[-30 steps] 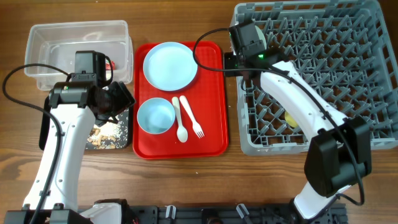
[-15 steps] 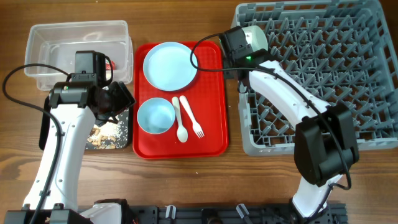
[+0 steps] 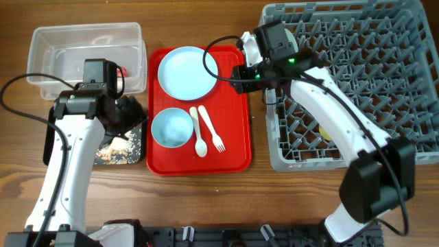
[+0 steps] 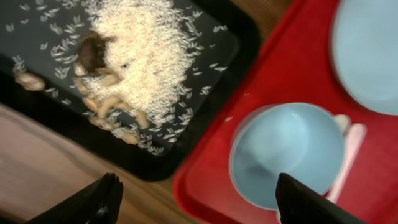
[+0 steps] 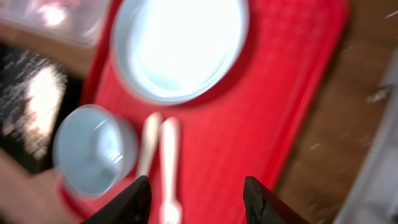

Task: Sort waste into correct bins and load items into the dishwasher rack
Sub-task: 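Grasp the light blue bowl on the red tray with the right gripper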

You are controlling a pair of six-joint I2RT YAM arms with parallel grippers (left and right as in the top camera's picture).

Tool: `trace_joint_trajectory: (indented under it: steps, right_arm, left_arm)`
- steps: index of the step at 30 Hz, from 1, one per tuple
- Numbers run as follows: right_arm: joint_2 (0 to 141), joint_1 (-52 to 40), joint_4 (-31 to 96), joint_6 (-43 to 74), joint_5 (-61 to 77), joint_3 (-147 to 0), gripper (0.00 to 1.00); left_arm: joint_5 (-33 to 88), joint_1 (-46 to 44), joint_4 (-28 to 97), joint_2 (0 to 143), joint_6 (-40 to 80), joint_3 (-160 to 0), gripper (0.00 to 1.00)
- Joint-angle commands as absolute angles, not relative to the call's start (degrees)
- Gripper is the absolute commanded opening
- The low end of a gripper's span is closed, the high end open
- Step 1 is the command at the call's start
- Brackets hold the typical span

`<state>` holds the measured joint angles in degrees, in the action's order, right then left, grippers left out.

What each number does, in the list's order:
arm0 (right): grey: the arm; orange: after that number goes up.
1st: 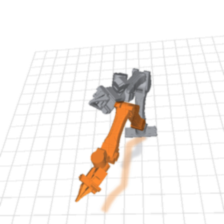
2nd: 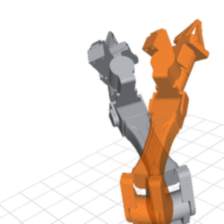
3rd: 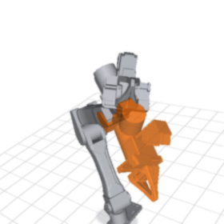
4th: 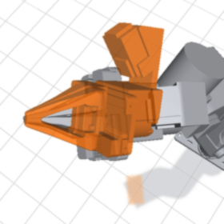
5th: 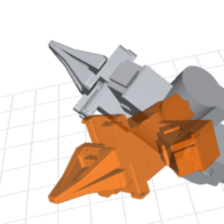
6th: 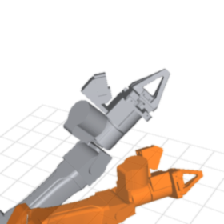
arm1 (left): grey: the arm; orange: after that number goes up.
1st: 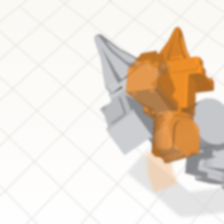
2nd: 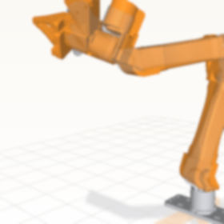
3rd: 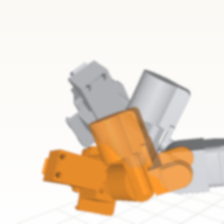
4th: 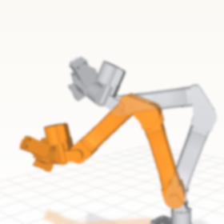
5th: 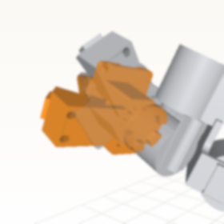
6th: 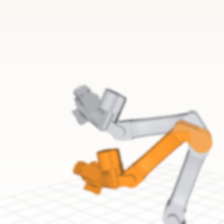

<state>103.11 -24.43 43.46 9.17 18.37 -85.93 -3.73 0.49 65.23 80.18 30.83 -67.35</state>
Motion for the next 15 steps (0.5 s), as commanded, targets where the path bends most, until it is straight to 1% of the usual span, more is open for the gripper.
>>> trace_joint_trajectory:
  steps: [1,2,3,5,7,12,15]
  right_arm:
    - [102.4,-27.8,47.0,12.5,23.8,-85.3,0.49]
    - [102.6,-29.8,47.0,14.4,23.8,-84.3,0.49]
    - [102.8,-31.8,47.0,15.5,23.6,-84.0,0.49]
    - [103.7,-36.0,46.2,18.3,19.0,-84.0,0.49]
    - [105.8,-40.2,44.6,21.6,12.8,-84.0,0.5]
    - [111.5,-44.8,40.9,26.0,10.7,-84.0,0.5]
    - [116.5,-45.8,39.6,30.4,9.0,-84.0,0.45]
  left_arm:
    - [-9.3,6.8,68.8,76.7,32.4,-67.3,0.84]
    - [-9.3,10.8,69.8,75.3,32.2,-67.3,0.89]
    - [-8.8,14.3,70.1,74.4,32.2,-67.3,1.0]
    - [-5.4,19.5,70.2,74.0,32.2,-67.3,1.0]
    - [-1.9,21.8,70.1,74.0,32.2,-67.3,1.0]
    - [-1.8,21.9,70.1,74.0,32.2,-67.3,1.0]
    - [-1.8,21.9,70.1,74.0,32.2,-67.3,1.0]
